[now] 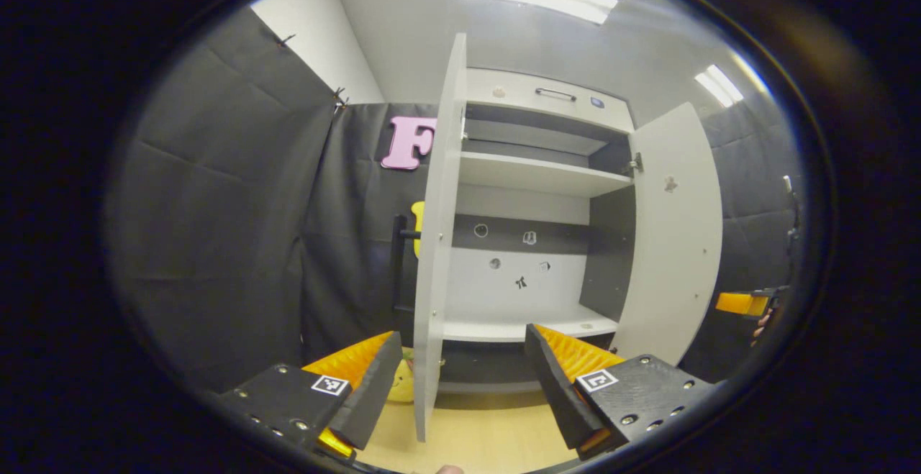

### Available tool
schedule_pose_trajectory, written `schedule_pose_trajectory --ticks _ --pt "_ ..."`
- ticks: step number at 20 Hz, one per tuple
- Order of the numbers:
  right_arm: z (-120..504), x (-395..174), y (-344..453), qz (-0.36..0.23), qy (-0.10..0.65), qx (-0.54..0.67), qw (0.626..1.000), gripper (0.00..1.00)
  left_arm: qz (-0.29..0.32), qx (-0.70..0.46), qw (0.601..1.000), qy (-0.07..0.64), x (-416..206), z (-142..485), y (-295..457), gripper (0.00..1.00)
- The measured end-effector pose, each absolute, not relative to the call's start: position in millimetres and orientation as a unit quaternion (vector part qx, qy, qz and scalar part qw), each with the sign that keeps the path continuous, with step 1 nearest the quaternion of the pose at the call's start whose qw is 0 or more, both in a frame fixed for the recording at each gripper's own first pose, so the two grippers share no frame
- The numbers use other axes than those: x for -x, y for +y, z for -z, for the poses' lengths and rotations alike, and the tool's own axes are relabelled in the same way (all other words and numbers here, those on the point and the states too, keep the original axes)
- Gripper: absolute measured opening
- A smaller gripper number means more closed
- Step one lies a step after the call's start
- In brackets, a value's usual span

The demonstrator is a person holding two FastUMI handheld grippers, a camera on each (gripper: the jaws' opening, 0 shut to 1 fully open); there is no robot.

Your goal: Open the right door of the double-door shoe cabinet with the right hand, and open the left door with the left hand.

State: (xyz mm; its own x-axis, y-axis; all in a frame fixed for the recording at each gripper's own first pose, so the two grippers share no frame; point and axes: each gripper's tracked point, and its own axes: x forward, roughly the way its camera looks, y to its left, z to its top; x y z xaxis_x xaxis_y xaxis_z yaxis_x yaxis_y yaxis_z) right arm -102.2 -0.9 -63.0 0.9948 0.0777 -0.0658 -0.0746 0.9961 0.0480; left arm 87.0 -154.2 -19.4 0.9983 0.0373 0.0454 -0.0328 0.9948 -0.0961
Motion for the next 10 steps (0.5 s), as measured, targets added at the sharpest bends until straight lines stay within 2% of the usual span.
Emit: schedule_pose_trajectory --ticks 1,4,5,6,7,8,10 --pt "61.9 103.1 1.7 -0.040 0.032 -0.021 0.998 0.98 -0.016 0.049 0.998 -0.030 -85.4 18.5 -156.5 0.98" --pt "58.4 102.9 10.7 -0.047 0.024 -0.018 0.998 0.98 -0.009 0.061 0.998 -0.031 -84.7 22.2 -166.4 0.98" --pt "57.7 103.0 12.4 -0.047 0.021 -0.018 0.999 0.92 -0.005 0.062 0.998 -0.029 -85.3 25.9 -170.4 1.00" --pt "58.6 103.1 14.8 -0.048 0.019 -0.016 0.999 0.98 -0.002 0.057 0.998 -0.027 -87.0 29.6 -173.0 0.98" --pt "59.6 102.8 16.8 -0.049 0.018 -0.013 0.999 0.98 -0.003 0.049 0.998 -0.025 -87.4 31.5 -173.6 0.98" --pt "62.8 103.1 16.9 -0.049 0.019 -0.010 0.999 0.92 -0.007 0.042 0.999 -0.025 -89.0 32.7 -174.1 0.99" --pt "67.7 102.7 15.4 -0.053 0.024 -0.006 0.998 0.92 -0.008 0.038 0.999 -0.024 -91.2 34.4 -179.9 1.00"
